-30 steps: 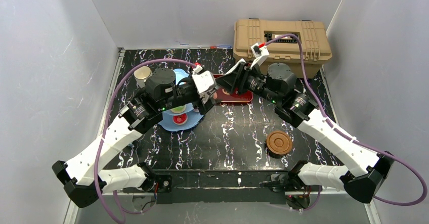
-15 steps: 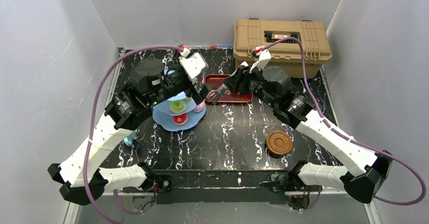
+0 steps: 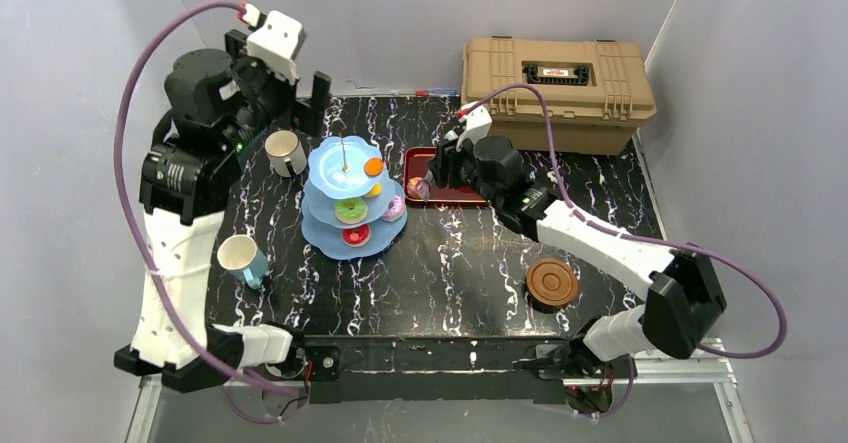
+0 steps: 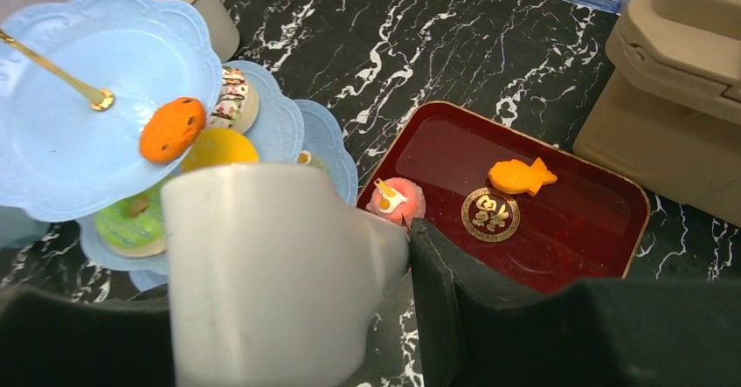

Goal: Serve the afternoon tea
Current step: Pick up the desert from the tray.

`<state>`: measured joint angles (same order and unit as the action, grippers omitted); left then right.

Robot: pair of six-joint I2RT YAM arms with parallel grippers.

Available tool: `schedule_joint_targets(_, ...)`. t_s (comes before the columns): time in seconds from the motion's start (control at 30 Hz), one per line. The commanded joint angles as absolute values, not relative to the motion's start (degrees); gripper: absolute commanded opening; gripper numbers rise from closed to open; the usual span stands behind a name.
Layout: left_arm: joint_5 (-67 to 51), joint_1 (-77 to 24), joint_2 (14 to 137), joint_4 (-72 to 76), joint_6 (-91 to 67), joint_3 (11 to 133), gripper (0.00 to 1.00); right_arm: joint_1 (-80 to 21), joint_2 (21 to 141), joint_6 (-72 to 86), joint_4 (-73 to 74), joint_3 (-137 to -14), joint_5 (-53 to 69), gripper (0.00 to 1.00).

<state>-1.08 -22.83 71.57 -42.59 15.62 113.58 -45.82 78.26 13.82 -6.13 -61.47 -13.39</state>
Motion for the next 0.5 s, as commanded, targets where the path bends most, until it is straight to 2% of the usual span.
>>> schedule_joint_targets(0.0, -6.6, -11.2, 75.8, -52.5, 13.1, 118.4, 0.98, -45.1, 81.2, 9.3, -17.7, -62.7, -15.0, 0.57)
schedule_joint_targets(0.13, -10.6, -0.7, 79.3, -56.7, 12.0, 120.7, 0.98, -44.0, 85.0, 7.8, -19.1, -64.6, -14.7, 0.57)
schedule_joint_targets(0.27, -15.3, 8.8, 78.7, -56.1, 10.8, 115.8, 0.98, -43.0, 88.1, 7.8, -20.3, -65.9, -12.9, 0.57)
schedule_joint_targets(0.47, -15.3, 11.3, 75.7, -52.3, 11.6, 105.8, 0.98, -41.7, 91.1, 8.8, -22.4, -66.4, -9.9, 0.57)
